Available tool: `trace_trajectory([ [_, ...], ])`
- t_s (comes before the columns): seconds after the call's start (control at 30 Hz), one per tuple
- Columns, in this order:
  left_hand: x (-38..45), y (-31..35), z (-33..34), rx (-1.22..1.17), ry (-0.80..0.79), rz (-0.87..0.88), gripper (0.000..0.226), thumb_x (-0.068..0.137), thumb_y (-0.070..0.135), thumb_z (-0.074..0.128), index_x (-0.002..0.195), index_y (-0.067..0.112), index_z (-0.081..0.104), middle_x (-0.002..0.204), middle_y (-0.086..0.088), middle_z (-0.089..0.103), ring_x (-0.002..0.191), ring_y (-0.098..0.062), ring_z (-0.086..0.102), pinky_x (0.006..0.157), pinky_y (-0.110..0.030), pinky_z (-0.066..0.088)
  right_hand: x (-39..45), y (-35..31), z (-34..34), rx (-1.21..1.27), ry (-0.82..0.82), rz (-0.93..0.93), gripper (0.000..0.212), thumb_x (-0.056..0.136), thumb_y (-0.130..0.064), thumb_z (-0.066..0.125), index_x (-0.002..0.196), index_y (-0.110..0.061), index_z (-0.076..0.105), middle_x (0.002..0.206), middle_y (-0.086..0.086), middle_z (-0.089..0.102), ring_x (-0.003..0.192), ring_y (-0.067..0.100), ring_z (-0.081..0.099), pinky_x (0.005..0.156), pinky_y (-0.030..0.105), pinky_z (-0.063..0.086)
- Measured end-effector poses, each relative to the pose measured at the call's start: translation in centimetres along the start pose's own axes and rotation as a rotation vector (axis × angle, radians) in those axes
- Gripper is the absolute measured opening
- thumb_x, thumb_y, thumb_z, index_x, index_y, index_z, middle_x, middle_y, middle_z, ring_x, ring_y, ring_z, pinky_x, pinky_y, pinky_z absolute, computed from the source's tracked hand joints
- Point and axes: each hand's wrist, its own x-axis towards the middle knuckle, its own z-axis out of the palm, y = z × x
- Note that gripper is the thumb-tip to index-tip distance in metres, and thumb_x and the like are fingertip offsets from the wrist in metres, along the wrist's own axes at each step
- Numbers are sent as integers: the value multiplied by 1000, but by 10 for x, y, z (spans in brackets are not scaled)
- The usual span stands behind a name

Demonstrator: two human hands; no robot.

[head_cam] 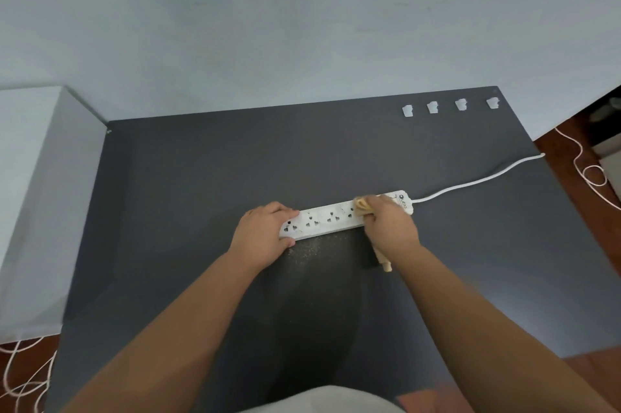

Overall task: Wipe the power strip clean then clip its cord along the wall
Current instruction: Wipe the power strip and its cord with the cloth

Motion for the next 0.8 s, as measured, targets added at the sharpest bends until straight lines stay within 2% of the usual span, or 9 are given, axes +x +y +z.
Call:
trace_trajectory([
  [0.07,1,2,-2,18,-11,-10,62,77,36,73,134,33,50,130,14,53,117,-16,53,103,-34,36,-2,-1,-1,-3,-36,-112,32,88,-15,47,115,-27,61,112,0,61,103,26,59,79,35,50],
  [0.13,2,3,-3,41,-25,-17,62,77,36,72,135,33,50,130,14,52,116,-17,53,102,-34,37,3,15,-15,81,83,28,32,89,-14,47,116,-26,62,114,-1,63,102,26,59,81,34,47],
  [0.2,2,5,-3,49,-27,-27,61,77,35,73,134,33,50,130,13,53,114,-18,54,103,-33,37,8,42,-28,137,222,225,30,90,-13,44,113,-21,60,113,7,63,96,31,60,76,35,47],
  [0.27,2,9,-3,71,-29,-49,61,77,33,73,134,32,50,129,11,54,113,-20,55,105,-35,36,7,58,-31,116,220,290,26,90,-14,42,109,-18,58,106,11,63,89,32,59,70,34,45],
  [0.4,7,36,1,89,-20,-55,67,75,39,70,136,31,44,130,4,49,116,-23,50,102,-36,38,6,57,-31,60,157,130,19,91,-16,44,104,-16,59,96,7,62,87,31,59,67,32,44],
  [0.53,23,91,17,44,28,67,65,79,38,65,139,28,41,136,4,44,124,-22,42,107,-35,33,12,77,-45,154,222,212,19,88,-18,46,102,-23,58,83,5,63,75,28,58,61,33,46],
  [0.67,51,147,30,69,63,142,58,83,34,62,137,24,44,139,4,44,129,-22,39,109,-35,28,17,101,-61,111,166,192,15,89,-21,46,101,-22,56,79,6,60,75,31,59,63,36,50],
  [0.73,65,169,39,58,62,138,56,83,34,63,136,23,46,139,4,45,129,-21,39,110,-35,28,18,106,-63,113,113,133,11,89,-22,47,96,-19,56,77,4,59,75,31,59,62,36,49],
  [0.8,77,184,50,42,55,109,57,83,33,63,137,23,45,141,4,45,130,-21,39,110,-35,28,16,106,-57,126,47,6,7,88,-19,50,93,-16,55,77,4,61,76,31,60,58,33,43],
])
